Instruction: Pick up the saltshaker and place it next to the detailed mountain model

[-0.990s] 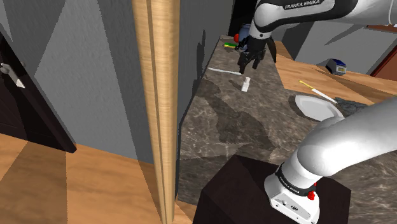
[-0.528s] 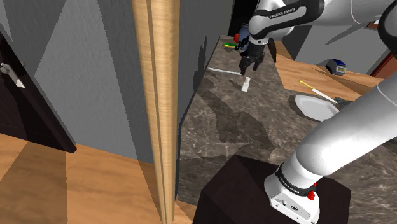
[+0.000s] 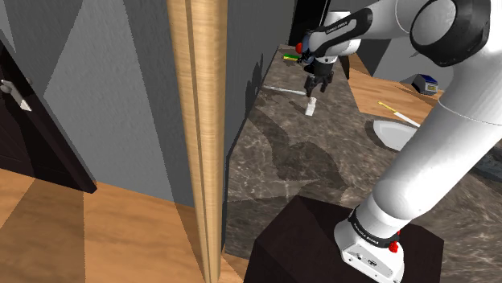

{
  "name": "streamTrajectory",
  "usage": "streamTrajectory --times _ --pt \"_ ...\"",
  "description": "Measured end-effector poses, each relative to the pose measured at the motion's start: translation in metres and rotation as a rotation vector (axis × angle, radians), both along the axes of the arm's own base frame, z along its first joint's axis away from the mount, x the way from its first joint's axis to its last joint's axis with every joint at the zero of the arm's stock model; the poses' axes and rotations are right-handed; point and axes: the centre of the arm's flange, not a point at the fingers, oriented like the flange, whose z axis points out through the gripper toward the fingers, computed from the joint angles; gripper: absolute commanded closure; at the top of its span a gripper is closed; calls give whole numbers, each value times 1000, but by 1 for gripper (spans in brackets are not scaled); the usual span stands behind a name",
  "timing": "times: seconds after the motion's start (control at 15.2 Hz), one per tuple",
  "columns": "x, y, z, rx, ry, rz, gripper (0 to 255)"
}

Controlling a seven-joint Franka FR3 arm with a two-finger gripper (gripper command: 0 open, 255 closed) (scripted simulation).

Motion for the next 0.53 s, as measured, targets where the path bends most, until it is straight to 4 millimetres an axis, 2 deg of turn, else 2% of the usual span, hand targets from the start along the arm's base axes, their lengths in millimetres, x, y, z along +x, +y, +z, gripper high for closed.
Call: streamTrajectory --times 0.2,0.53 --pt "8 -31 -13 -3 5 -9 0" --pt "10 -39 -38 -4 6 -10 0"
